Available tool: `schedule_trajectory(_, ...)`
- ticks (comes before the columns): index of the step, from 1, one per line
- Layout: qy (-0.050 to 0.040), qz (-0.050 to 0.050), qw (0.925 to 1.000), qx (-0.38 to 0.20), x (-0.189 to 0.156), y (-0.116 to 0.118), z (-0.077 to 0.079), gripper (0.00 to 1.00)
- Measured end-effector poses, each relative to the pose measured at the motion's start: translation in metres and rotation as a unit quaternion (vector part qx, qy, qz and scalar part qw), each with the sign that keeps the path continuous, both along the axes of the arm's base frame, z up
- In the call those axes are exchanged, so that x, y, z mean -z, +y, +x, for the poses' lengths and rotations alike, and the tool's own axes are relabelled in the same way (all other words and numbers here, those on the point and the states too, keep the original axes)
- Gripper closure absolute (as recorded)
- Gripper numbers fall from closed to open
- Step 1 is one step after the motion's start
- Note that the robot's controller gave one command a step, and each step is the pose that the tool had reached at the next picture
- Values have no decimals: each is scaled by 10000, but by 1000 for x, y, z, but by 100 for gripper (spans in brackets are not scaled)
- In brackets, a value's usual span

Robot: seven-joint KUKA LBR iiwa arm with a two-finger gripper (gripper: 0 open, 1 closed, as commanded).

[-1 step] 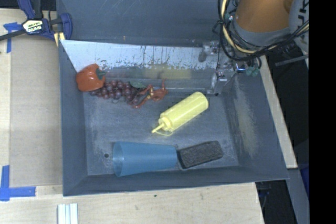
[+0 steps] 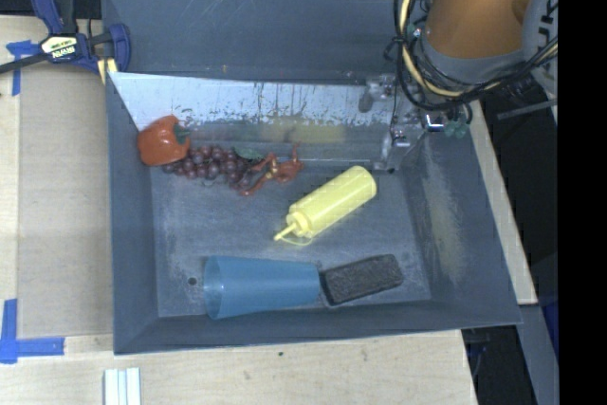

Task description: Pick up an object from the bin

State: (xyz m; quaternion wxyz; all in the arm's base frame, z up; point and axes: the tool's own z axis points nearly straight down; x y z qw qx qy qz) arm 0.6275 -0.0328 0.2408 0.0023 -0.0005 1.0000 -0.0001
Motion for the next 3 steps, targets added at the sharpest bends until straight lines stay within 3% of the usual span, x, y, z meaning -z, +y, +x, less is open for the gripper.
schedule_trajectory(1,21,4,9995,321,73,35,-6,0)
schedule_trajectory(2,-120,-16,9999,37,-18,21,-10,0)
schedule_trajectory(3,-28,-5,9988,-498,97,31,-6,0)
